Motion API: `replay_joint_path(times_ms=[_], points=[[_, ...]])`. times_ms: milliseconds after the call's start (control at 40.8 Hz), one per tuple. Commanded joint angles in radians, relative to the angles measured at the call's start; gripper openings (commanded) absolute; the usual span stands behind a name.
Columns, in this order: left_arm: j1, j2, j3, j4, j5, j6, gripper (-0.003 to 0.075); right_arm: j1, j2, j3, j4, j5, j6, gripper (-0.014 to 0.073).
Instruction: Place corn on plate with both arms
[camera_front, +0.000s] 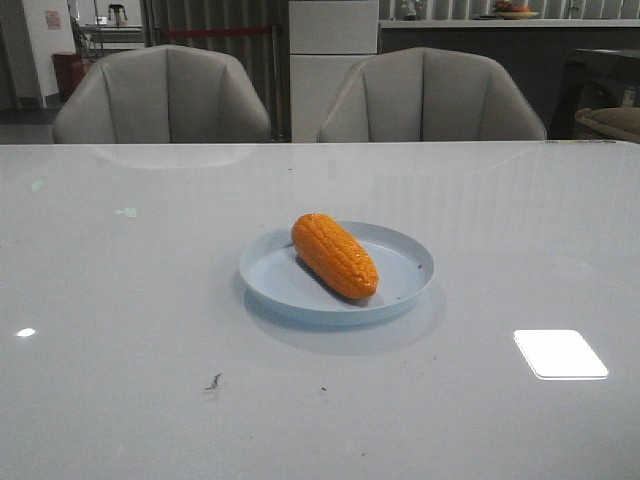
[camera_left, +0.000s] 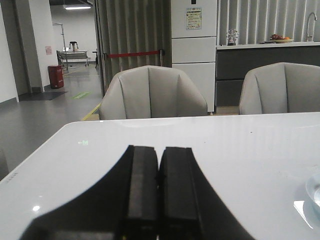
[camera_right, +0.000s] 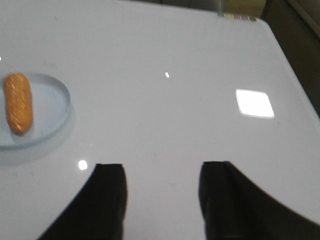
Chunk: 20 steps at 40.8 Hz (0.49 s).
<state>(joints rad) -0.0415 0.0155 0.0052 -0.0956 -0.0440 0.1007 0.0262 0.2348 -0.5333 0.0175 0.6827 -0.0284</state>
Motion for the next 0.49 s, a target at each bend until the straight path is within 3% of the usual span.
replay_joint_path(times_ms=[0,123,466], points=[[0.002,0.011,0.002,-0.01,-0.082,0.002,0.009,-0.006,-0.074,0.082,0.07,-0.275,-0.011,0.0203],[0.002,0.011,0.002,-0.01,-0.082,0.002,0.009,-0.006,-0.173,0.193,0.075,-0.425,-0.011,0.0043],[0.002,0.011,0.002,-0.01,-0.082,0.002,0.009,-0.006,-0.264,0.442,0.073,-0.59,-0.011,0.0056]])
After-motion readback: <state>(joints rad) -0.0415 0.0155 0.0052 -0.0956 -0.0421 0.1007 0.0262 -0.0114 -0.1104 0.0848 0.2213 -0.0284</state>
